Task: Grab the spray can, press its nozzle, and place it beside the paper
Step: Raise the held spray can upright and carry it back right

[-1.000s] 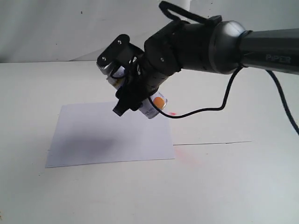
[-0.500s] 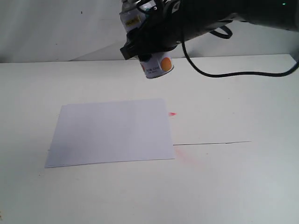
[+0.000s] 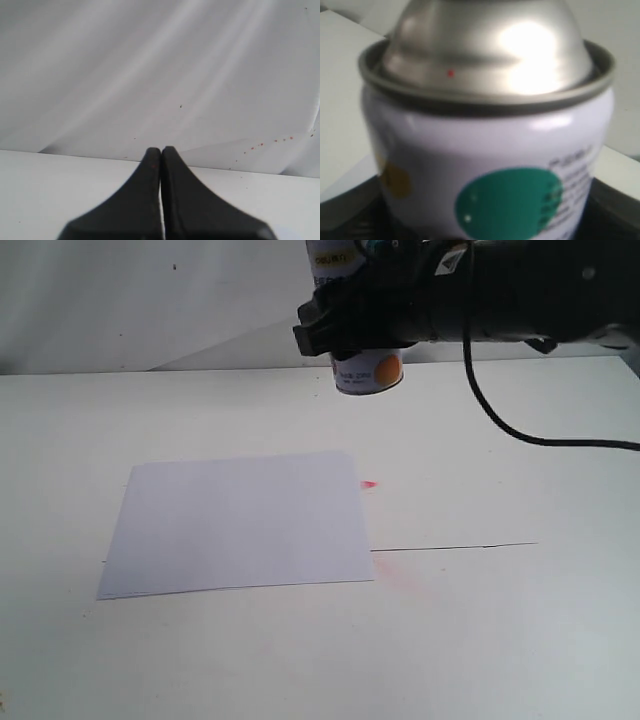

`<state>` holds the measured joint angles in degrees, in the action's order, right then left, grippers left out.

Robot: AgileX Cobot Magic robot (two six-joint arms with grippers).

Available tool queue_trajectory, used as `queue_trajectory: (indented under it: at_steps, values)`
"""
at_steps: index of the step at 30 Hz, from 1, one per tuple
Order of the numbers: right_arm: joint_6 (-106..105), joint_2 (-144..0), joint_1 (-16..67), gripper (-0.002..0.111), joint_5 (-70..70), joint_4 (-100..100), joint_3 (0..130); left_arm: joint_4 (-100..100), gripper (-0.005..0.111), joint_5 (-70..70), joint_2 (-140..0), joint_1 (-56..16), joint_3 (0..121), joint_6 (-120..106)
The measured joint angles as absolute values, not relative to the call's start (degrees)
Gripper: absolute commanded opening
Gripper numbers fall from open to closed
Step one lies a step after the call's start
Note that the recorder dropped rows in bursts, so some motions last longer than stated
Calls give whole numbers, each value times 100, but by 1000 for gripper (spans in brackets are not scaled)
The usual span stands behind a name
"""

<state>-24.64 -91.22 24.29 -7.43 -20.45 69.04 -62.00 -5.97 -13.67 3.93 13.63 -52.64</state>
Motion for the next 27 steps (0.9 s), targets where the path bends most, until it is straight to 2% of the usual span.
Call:
queue_trajectory:
  at_steps: [14,20,27]
  values:
    - [-2460,-8992,2382,0,2280,-2087,5077,-6200,0,-597,-1367,393,1363,-5264]
    - [-1751,-8992,1909,0,3075,-2024,4512,-6200,0,-597,-1367,393,1363,-5266]
    - [-466,-9343,1572,0,3456,-731,4438,-6200,0,-597,-1367,393,1363,-5266]
